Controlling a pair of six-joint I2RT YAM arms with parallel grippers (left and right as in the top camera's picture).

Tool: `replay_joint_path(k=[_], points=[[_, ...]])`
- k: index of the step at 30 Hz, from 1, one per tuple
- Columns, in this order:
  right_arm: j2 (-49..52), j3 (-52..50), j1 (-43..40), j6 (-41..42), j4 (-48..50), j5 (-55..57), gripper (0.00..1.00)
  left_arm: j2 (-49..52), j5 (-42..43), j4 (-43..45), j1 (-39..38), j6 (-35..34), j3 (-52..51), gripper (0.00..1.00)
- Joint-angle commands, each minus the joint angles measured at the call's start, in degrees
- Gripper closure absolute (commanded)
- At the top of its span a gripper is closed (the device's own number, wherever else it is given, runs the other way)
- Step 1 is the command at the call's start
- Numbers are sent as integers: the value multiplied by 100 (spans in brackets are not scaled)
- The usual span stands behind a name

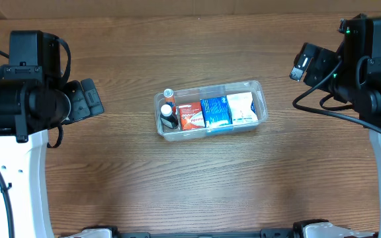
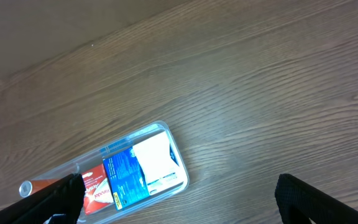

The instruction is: Pack container

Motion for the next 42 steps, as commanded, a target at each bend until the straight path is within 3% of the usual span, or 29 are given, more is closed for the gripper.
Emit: replay_joint_path(k=[1, 10, 15, 19, 22, 25, 29, 33, 42], points=[[-4, 44, 0, 2, 15, 42, 0, 4, 50, 22, 24, 48, 76, 0], [28, 44, 0, -4, -55, 90, 0, 9, 50, 22, 24, 48, 74, 0], [-734, -260, 0, -339, -28, 219, 0, 9, 50, 22, 24, 48, 76, 0], [-2063, -1611, 0, -922, 1333, 234, 0, 9, 50, 22, 24, 48, 76, 0], [-3600, -3536, 0, -942, 2352, 299, 0, 9, 50, 22, 24, 48, 76, 0], [-5117, -5298, 0, -896, 2839, 293, 0, 9, 50, 22, 24, 48, 76, 0], [-6483, -6686, 0, -876, 2833, 210, 0, 9, 50, 22, 24, 48, 76, 0], [-7239, -7740, 0, -876, 2861, 212, 0, 9, 50, 22, 24, 48, 76, 0], [-7740, -9381, 0, -876, 3560, 212, 0, 9, 50, 22, 24, 48, 76, 0]])
